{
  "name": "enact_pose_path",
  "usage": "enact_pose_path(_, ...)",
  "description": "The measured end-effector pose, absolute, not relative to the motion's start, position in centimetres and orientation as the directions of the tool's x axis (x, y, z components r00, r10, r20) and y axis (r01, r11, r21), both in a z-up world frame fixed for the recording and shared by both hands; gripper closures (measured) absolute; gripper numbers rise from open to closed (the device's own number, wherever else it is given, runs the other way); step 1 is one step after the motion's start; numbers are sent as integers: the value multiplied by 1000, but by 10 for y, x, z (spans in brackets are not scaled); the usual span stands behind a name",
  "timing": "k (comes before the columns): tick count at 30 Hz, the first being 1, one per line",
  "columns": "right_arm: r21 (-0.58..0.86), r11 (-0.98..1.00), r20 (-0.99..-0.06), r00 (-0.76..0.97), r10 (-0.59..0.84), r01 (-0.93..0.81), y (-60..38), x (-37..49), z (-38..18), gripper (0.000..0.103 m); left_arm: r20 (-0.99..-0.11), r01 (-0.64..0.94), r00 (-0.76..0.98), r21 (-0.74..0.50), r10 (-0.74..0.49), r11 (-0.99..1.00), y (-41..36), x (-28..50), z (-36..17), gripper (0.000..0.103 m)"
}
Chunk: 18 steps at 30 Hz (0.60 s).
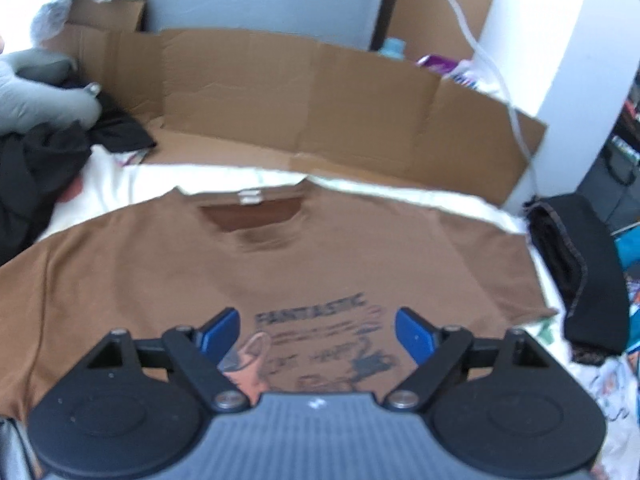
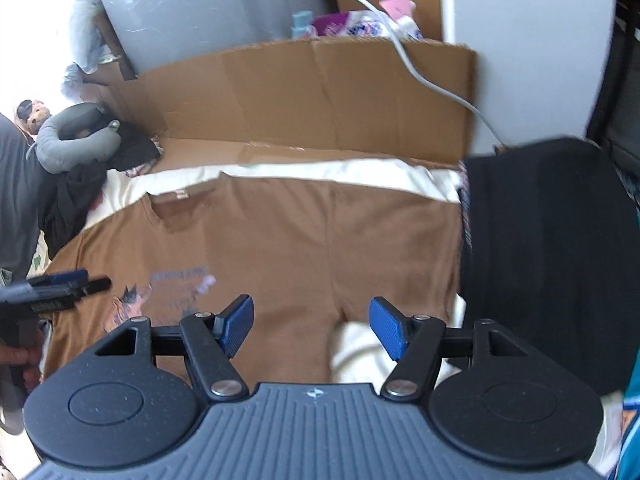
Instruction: Fold clothes
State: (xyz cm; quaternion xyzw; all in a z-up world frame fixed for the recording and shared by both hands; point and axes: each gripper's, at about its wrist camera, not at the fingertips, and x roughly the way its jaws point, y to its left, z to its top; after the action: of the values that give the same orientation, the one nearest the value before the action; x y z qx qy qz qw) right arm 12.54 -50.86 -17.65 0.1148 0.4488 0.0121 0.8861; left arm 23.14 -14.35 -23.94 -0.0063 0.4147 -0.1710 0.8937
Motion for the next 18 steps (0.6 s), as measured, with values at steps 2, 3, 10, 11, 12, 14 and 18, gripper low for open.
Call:
enact_pose_path(2,210,973,-794,597,114,94,-516,116,-184,33,-739,318,592,-151,-320,936,-156,228,-234,16)
enact_pose_path(3,212,971,-794,598,107,108,-521,113,-189,33,-739,327,590,-149,-325,933,-162,226,-232,16)
enact_pose_path(10,307,928,-753,650,102,210,-552,100,-226,33,-741,394,560,-156,-371,906,-200,219,-223,16)
enact_pose_path(11,318,921,-747,658,98,224,-556,100,-233,33,-739,405,560,-149,-374,902,-205,218,-224,16)
enact_pose_path(12,333,914,-740,666,101,232,-558,100,-240,33,-741,417,559,-136,-372,899,-210,219,-225,16)
enact_pose_path(14,365,891,-736,670,98,270,-565,100,-258,33,-745,442,556,-109,-368,890,-219,220,-227,18)
enact_pose_path(18,381,858,-761,644,79,345,-573,101,-283,36,-764,479,521,-108,-381,871,-231,223,-237,23)
